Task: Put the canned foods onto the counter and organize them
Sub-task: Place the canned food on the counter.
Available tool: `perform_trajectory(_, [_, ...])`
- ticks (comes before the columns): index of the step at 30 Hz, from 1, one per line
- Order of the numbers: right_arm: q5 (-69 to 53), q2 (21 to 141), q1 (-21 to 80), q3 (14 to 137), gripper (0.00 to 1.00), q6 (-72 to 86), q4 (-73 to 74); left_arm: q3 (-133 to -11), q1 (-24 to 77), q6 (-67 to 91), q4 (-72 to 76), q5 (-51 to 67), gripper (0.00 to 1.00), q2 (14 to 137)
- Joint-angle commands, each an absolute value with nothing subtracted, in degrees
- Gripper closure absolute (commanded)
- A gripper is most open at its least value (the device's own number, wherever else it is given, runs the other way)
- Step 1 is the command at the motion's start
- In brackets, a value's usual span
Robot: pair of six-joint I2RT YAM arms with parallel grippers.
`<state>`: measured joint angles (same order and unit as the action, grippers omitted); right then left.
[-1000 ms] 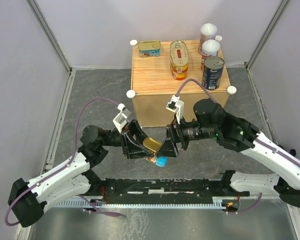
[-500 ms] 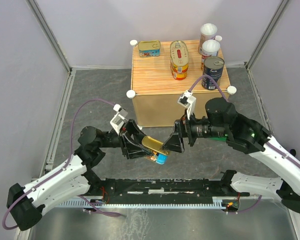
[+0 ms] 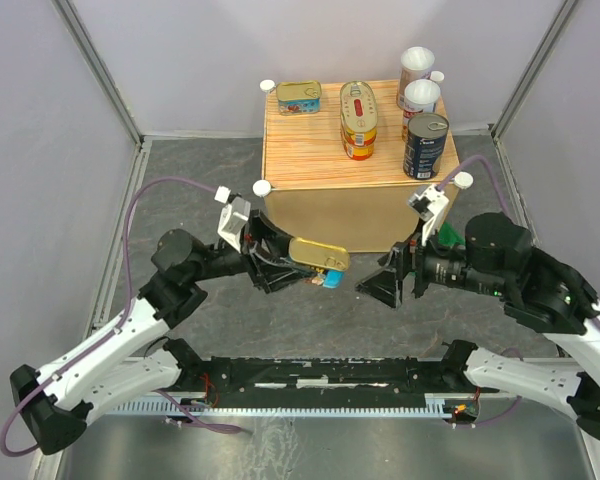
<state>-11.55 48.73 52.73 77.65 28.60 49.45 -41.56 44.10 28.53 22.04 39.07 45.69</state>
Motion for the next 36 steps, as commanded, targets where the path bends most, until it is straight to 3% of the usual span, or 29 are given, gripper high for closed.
perform_trajectory(1, [-6.34,46.25,52.66,80.49,0.04,27.05,51.75,-49.87,43.44,18.88,22.87,37.58,0.97,49.82])
perform_trajectory(5, [-4.45,44.66,52.71,81.06,0.04,26.60,53.53,-53.10,39.56,18.81,25.76,40.87,0.97,53.88])
perform_trajectory(14, [-1.45,42.63,52.68,82.40,0.04,24.59,56.31,-55.96,23.58,34.80,49.42,51.29,0.97,63.60])
perform_trajectory(36, [1.68,43.92,52.71,83.81,0.05,18.16,55.60,-66.21,16.36,40.90,69.21,53.79,0.97,84.36])
